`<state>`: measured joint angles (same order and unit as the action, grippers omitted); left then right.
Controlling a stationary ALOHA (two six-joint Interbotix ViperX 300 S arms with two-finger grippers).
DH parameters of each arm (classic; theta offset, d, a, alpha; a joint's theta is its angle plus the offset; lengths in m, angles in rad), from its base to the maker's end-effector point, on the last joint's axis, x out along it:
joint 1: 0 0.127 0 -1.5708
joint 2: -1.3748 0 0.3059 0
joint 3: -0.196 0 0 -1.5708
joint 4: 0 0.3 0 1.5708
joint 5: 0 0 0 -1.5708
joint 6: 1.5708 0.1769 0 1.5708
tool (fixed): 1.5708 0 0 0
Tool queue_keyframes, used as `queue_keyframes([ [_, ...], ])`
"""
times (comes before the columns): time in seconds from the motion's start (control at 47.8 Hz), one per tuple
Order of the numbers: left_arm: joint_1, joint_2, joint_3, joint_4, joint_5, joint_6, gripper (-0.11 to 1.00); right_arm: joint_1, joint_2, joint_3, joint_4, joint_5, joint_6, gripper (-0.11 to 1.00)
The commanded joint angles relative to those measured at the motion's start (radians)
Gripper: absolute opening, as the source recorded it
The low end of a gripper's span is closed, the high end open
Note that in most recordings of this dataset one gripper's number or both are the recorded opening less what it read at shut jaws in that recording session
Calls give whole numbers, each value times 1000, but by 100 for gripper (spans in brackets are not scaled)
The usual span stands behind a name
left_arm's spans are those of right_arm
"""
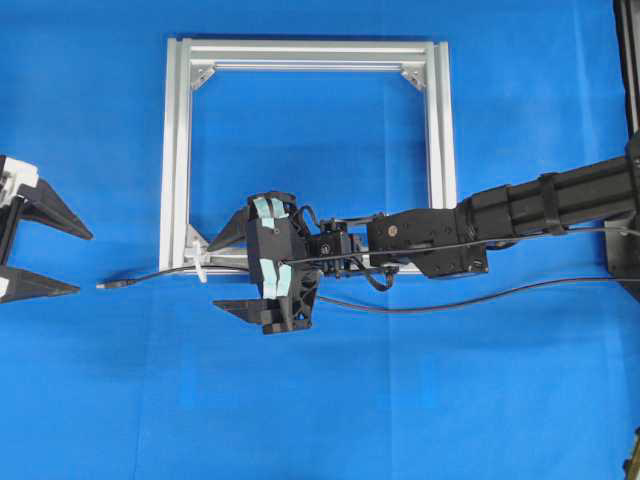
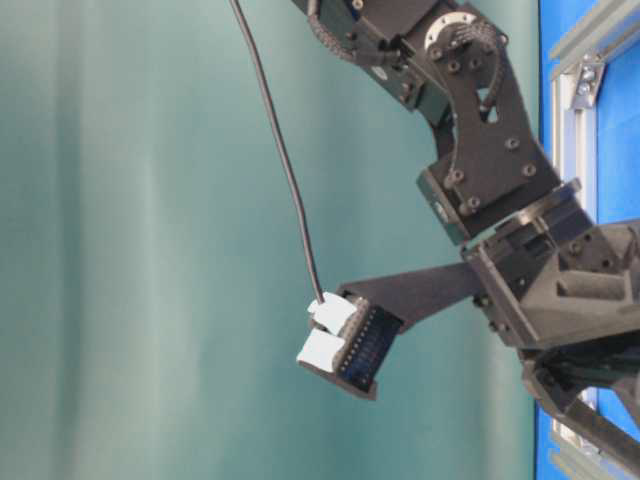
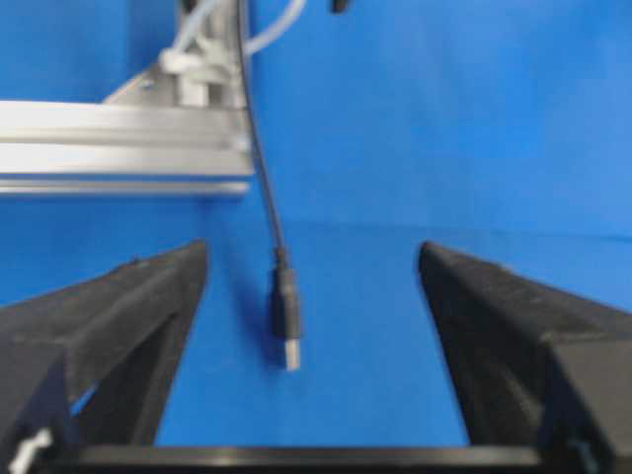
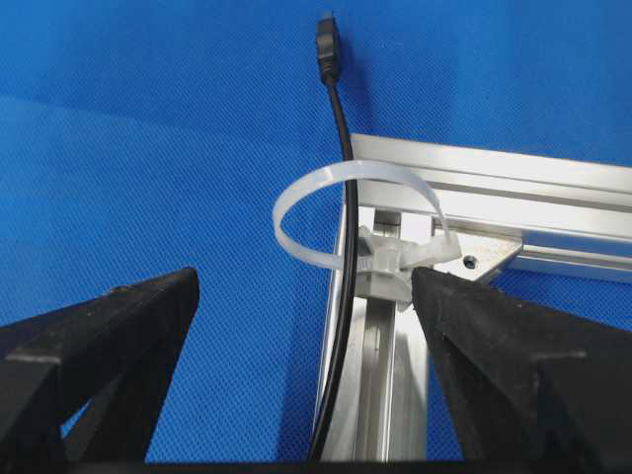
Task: Insert the wire through the string loop located on the left side.
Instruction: 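Open the left gripper to release the cable plug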
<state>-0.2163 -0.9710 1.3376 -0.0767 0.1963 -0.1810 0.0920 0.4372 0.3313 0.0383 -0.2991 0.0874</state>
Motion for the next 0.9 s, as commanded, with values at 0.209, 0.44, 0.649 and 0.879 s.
queue_keyframes([
  [0.209,6,-94,-31,3,-9,5,79,0,-141,-6,2,67,2,96],
  [0.44,6,-184,-55,18,-28,17,79,-11,-221,-6,2,117,2,96],
  [0.649,6,-206,-63,23,-67,32,79,-11,-282,-6,2,140,0,96],
  [0.879,8,-204,-63,25,-94,38,79,-12,-285,-6,0,137,2,96],
])
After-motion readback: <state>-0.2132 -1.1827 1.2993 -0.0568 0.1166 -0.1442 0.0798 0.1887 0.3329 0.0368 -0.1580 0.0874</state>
